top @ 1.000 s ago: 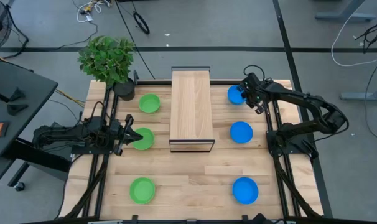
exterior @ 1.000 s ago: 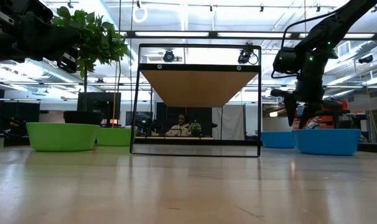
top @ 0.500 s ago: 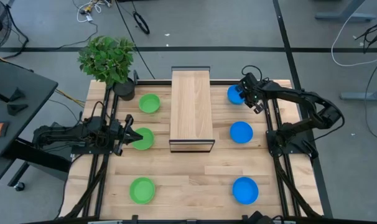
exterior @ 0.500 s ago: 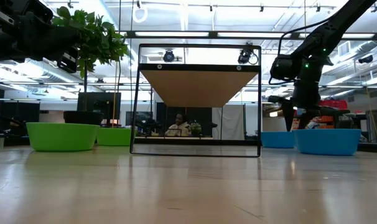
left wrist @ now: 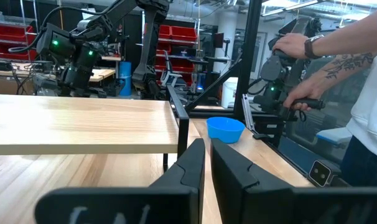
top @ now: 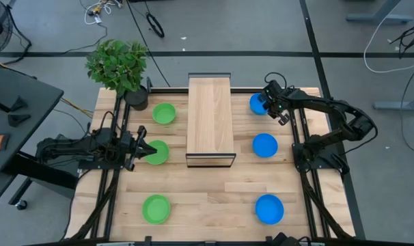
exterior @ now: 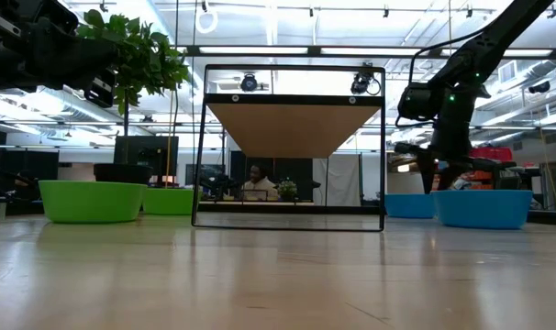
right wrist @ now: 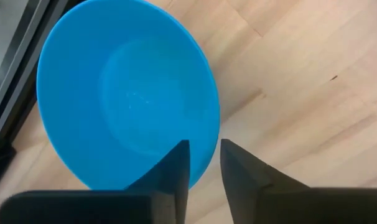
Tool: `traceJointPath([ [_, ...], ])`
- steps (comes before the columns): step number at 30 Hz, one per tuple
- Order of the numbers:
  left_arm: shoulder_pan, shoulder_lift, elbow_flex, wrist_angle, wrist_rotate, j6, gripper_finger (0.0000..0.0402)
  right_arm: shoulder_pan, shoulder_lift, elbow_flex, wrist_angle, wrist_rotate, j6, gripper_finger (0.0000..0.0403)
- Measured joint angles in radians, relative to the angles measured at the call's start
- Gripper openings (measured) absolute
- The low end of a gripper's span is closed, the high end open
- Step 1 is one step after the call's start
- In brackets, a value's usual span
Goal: Pick & Place Mini bowls
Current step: Put the top blue bowl on the shelf
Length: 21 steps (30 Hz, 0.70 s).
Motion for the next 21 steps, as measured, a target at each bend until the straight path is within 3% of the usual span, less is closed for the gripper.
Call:
traceJointPath([
  [21, 0.0, 0.0, 0.0, 0.0, 0.0, 0.0, 0.003, 0.0, -0.015, 0.0, -0.002, 0.001, -0.023, 0.0022],
])
